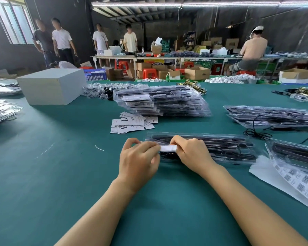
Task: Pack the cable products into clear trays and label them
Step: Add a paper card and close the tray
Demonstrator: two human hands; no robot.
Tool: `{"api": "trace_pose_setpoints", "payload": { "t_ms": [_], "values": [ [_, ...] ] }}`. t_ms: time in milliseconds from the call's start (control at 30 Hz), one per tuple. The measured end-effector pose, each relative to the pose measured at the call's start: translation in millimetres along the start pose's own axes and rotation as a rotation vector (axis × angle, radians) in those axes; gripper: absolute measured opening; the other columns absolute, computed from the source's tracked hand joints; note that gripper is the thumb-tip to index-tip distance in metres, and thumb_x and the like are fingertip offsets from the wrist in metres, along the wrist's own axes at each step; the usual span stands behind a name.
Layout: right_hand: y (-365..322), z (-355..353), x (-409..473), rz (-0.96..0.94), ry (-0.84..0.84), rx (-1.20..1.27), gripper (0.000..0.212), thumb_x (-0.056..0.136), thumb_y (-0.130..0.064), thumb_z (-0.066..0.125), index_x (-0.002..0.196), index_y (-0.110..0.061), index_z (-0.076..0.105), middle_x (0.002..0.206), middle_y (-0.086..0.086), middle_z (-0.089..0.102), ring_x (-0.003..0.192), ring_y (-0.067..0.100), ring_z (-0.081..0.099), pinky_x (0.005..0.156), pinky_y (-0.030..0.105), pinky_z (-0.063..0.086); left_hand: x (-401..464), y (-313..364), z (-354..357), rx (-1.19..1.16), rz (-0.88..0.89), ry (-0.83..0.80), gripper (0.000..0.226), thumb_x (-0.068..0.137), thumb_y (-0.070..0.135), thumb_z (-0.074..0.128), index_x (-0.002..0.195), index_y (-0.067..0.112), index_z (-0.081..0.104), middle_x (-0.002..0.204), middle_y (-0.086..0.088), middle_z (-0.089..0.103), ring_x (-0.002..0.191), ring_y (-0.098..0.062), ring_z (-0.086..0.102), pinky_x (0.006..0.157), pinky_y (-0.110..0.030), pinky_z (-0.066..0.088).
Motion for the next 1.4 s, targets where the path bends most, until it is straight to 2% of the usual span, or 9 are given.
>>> {"api": "trace_pose_setpoints", "payload": {
  "t_ms": [133,333,567,733,1000,1100,1267,1333,1400],
  "values": [
    [2.9,0.6,-0.3,0.027,0.022,0.088,0.025,0.096,-0.041,0.050,0.093,-0.019,0.062,0.071,0.003,0.068,0.070,0.029,0.060,0.061,0.035,0.037,0.9,11.9,-0.3,0.057,0.092,-0.188,0.015,0.072,0.008,0.060,0.068,0.017,0.071,0.077,0.008,0.071,0.058,-0.017,0.062,0.061,-0.032,0.044],
    [9.3,-3.1,4.7,0.163,-0.062,0.234,0.027,0.086,-0.051,0.061,0.083,-0.024,0.066,0.068,-0.010,0.067,0.064,0.009,0.056,0.063,0.026,0.036,-4.2,21.1,5.7,0.182,0.007,-0.473,0.020,0.052,0.000,0.071,0.056,0.018,0.063,0.063,0.007,0.066,0.044,-0.020,0.049,0.046,-0.026,0.043],
    [12.0,-5.2,6.3,0.244,-0.098,0.295,0.026,0.083,-0.052,0.065,0.074,-0.027,0.065,0.048,-0.018,0.053,0.052,0.000,0.047,0.058,0.023,0.036,7.1,27.3,-4.9,0.313,0.028,-0.609,0.032,0.025,-0.004,0.066,0.042,0.018,0.050,0.045,0.005,0.050,0.039,-0.018,0.047,0.045,-0.021,0.036],
    [12.0,-6.2,6.7,0.259,-0.106,0.322,0.026,0.082,-0.053,0.066,0.072,-0.029,0.063,0.053,-0.018,0.057,0.058,-0.002,0.051,0.062,0.024,0.039,14.2,32.8,-13.5,0.419,-0.040,-0.635,0.040,0.011,0.001,0.072,0.033,0.020,0.044,0.036,0.004,0.042,0.028,-0.014,0.039,0.051,-0.021,0.021],
    [12.2,-5.4,6.8,0.283,-0.109,0.333,0.027,0.081,-0.054,0.066,0.070,-0.030,0.063,0.054,-0.016,0.059,0.054,-0.001,0.051,0.064,0.024,0.041,7.8,39.6,-3.0,0.363,0.034,-0.567,0.025,0.030,-0.003,0.052,0.043,0.018,0.051,0.041,0.004,0.045,0.037,-0.016,0.046,0.048,-0.020,0.033],
    [10.7,-6.8,6.6,0.282,-0.111,0.341,0.026,0.081,-0.054,0.066,0.070,-0.031,0.063,0.057,-0.015,0.063,0.057,-0.002,0.054,0.064,0.023,0.042,3.0,37.9,7.4,0.271,0.059,-0.545,0.026,0.042,-0.006,0.063,0.058,0.015,0.065,0.052,0.006,0.057,0.048,-0.013,0.057,0.048,-0.022,0.042],
    [8.3,-9.2,6.0,0.287,-0.117,0.344,0.027,0.080,-0.054,0.067,0.074,-0.028,0.067,0.065,-0.015,0.068,0.065,0.001,0.059,0.068,0.025,0.045,2.2,44.0,20.7,0.124,0.047,-0.502,0.023,0.054,-0.003,0.075,0.069,0.014,0.071,0.059,0.008,0.063,0.058,-0.008,0.064,0.058,-0.021,0.048],
    [8.2,-9.2,5.1,0.290,-0.124,0.371,0.026,0.081,-0.052,0.068,0.075,-0.026,0.068,0.066,-0.014,0.070,0.068,0.002,0.063,0.073,0.027,0.049,3.6,43.0,20.4,0.114,-0.018,-0.561,0.028,0.057,0.001,0.076,0.079,0.018,0.073,0.070,0.010,0.069,0.069,-0.006,0.067,0.082,-0.022,0.050],
    [8.1,-8.8,4.2,0.298,-0.134,0.437,0.026,0.081,-0.049,0.069,0.076,-0.024,0.069,0.067,-0.014,0.071,0.068,0.003,0.066,0.078,0.033,0.053,2.3,42.7,20.6,0.075,-0.086,-0.695,0.036,0.080,0.005,0.057,0.113,0.017,0.067,0.110,0.005,0.070,0.101,-0.010,0.065,0.116,-0.025,0.015]
  ]
}}
Point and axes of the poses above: each hand's wrist, its own x-axis towards the middle knuckle, its own z-axis out of the palm, y = z × x, the point moved 1 cm from there along x, towards the middle knuckle
